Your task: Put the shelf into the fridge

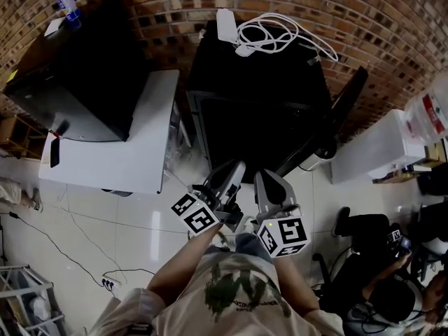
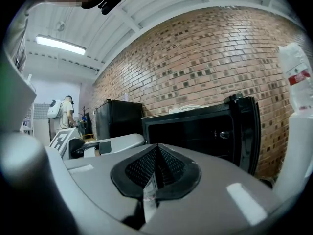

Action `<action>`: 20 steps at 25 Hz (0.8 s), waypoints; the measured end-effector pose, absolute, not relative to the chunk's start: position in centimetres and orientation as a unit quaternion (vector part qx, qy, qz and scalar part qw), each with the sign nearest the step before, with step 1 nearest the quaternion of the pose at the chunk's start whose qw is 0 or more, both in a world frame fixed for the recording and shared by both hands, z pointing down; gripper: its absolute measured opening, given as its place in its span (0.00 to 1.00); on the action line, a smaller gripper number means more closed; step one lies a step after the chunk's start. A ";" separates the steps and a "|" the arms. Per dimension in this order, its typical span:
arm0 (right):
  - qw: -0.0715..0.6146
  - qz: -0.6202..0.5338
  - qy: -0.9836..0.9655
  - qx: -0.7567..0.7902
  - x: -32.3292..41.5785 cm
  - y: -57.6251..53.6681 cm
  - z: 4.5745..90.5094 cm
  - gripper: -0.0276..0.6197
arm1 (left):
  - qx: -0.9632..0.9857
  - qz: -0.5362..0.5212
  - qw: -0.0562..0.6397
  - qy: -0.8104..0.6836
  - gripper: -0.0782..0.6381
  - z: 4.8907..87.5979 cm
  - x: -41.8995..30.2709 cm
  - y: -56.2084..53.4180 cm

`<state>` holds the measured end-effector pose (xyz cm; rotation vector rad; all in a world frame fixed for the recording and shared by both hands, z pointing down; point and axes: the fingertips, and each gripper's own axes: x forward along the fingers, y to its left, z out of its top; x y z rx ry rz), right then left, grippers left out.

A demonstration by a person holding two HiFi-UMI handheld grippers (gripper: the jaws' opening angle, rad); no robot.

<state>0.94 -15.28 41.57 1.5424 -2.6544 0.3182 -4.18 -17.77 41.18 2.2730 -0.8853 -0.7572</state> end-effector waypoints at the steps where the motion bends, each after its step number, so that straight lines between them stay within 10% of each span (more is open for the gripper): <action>1: 0.030 0.101 -0.860 0.500 0.6 -14.9 41.5 0.04 | 0.858 -0.276 0.278 -0.332 0.11 40.9 -4.3 -17.2; 20: 0.043 0.067 -0.859 0.506 1.0 -8.7 39.4 0.04 | 0.899 -0.161 0.171 -0.370 0.11 39.3 -2.8 -10.5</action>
